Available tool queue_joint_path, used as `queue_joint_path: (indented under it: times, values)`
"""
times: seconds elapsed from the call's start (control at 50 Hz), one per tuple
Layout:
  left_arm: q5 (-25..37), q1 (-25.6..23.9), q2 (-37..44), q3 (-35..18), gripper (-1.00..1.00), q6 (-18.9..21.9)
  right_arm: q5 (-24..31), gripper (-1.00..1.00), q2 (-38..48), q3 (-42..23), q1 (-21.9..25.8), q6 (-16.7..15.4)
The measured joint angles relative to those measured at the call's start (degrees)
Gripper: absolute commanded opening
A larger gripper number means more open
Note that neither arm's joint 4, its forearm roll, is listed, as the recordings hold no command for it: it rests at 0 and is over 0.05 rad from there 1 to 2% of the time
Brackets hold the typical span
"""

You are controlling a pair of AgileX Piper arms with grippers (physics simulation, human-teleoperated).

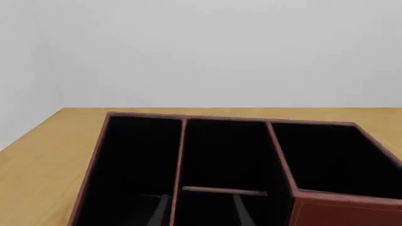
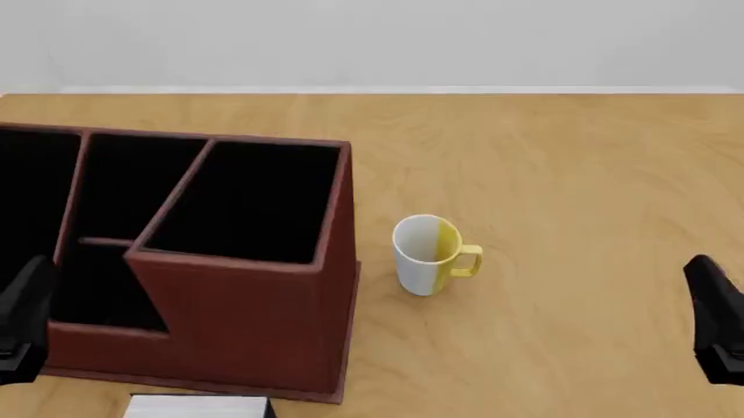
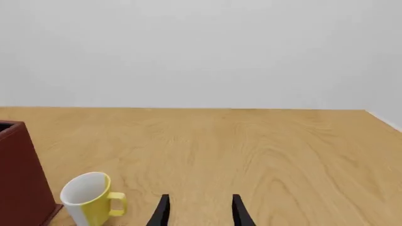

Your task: Pick up the book and place it in the right compartment of the caddy.

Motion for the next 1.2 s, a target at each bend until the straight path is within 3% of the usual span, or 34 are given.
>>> queue_joint_path:
  times: [0.26, 0.74, 1.2]
  values:
    - [0.04, -0.01, 0.18, -0.19, 1.00, 0.00, 2.17, 1.00, -0.01, -2.61, 9.25, -3.11]
    - [0.06, -0.02, 0.23, -0.27, 1.00, 0.00, 10.01, 1.00, 2.03, -10.01, 31.13, -5.22]
    - [-0.04, 0.22, 0.27, -0.33, 1.00, 0.02, 0.79, 1.00, 16.26, -9.75, 48.19, -5.65]
